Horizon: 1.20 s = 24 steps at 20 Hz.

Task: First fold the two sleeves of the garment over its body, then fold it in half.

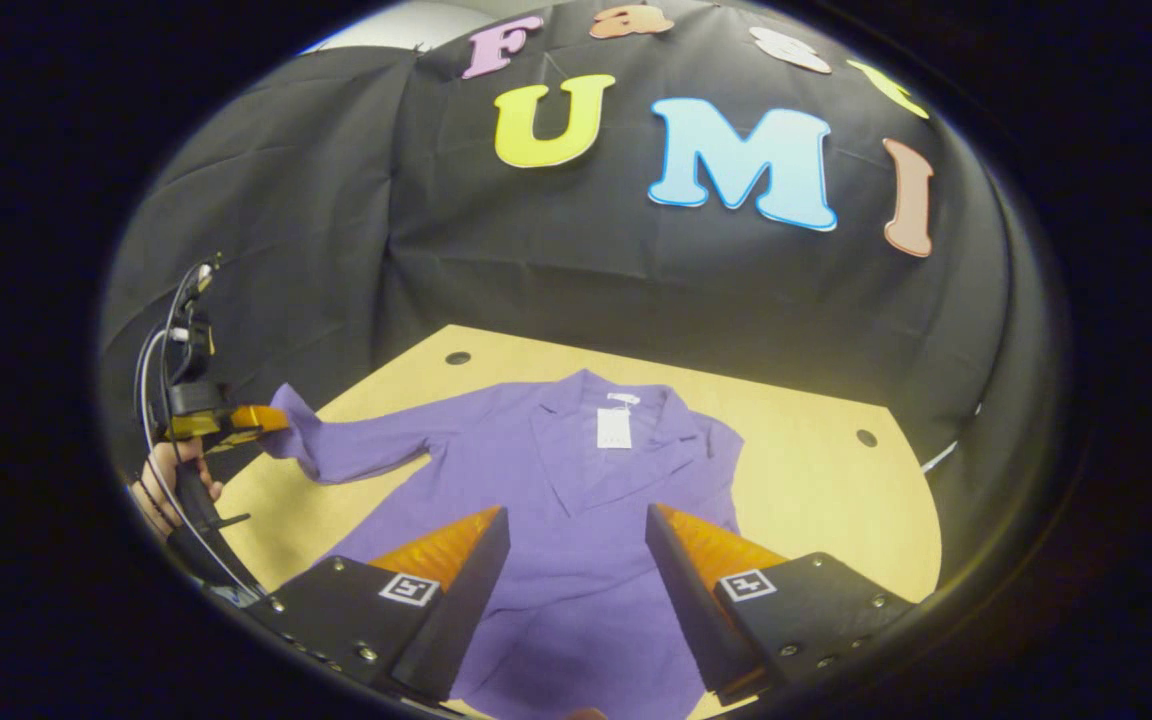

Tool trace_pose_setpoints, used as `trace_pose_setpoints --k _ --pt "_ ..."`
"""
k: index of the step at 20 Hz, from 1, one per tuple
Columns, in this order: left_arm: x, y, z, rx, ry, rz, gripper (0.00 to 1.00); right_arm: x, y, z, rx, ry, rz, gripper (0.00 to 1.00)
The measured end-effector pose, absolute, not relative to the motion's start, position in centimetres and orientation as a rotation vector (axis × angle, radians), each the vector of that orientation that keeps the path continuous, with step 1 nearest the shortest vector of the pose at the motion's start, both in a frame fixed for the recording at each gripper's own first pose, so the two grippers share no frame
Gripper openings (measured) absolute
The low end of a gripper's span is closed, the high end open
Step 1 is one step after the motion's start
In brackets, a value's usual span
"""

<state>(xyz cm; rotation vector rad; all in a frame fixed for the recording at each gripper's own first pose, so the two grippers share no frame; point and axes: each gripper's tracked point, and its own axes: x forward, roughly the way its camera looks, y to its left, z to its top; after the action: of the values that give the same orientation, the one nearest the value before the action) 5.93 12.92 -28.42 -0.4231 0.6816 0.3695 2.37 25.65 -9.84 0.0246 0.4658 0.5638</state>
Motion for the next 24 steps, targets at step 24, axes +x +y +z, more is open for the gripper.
trace_pose_setpoints --k 24 --pt "6.4 -22.9 -23.8 -0.138 0.717 -0.434 0.07 1.8 16.4 -13.8 0.112 0.549 0.325 0.86"
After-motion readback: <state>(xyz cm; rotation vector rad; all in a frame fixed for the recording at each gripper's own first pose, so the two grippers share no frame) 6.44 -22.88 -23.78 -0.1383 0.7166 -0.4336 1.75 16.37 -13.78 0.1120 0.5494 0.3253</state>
